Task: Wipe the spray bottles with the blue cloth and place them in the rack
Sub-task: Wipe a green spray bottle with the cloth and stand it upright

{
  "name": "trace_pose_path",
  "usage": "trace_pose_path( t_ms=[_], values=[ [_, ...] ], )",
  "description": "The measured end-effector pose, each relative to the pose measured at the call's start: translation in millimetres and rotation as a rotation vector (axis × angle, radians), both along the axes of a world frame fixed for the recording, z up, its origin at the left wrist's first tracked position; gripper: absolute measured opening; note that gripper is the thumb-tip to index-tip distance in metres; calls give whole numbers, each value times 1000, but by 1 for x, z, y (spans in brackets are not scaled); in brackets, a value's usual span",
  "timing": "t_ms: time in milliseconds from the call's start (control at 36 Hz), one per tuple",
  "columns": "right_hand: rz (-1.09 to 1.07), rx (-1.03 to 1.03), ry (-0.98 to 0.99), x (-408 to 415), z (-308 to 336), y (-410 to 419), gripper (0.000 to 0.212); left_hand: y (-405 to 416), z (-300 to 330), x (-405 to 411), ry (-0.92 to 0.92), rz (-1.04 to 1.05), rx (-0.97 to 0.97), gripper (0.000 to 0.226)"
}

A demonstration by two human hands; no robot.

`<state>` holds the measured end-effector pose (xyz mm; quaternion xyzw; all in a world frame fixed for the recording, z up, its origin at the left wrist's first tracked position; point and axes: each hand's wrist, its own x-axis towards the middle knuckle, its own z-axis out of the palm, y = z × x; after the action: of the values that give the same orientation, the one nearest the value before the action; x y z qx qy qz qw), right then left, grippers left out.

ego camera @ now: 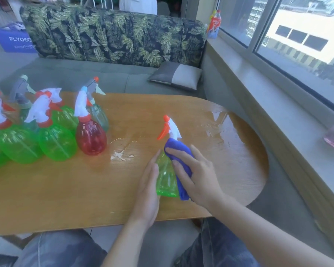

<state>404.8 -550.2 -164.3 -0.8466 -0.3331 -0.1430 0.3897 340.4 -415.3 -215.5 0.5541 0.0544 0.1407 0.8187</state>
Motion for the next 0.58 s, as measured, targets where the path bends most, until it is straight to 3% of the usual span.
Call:
trace_pose_path(
  t_ms=[306, 444, 583],
  values=[
    [394, -258, -386, -29, -19, -30, 25, -3, 6, 1, 0, 37, -30, 41],
    [126, -19, -196, -5, 8, -24, 32, -5, 4, -3, 0, 63, 53, 47],
    [-54, -44, 33, 11, 10, -4, 34, -4, -1, 1, 9, 9, 34, 46]
  ],
)
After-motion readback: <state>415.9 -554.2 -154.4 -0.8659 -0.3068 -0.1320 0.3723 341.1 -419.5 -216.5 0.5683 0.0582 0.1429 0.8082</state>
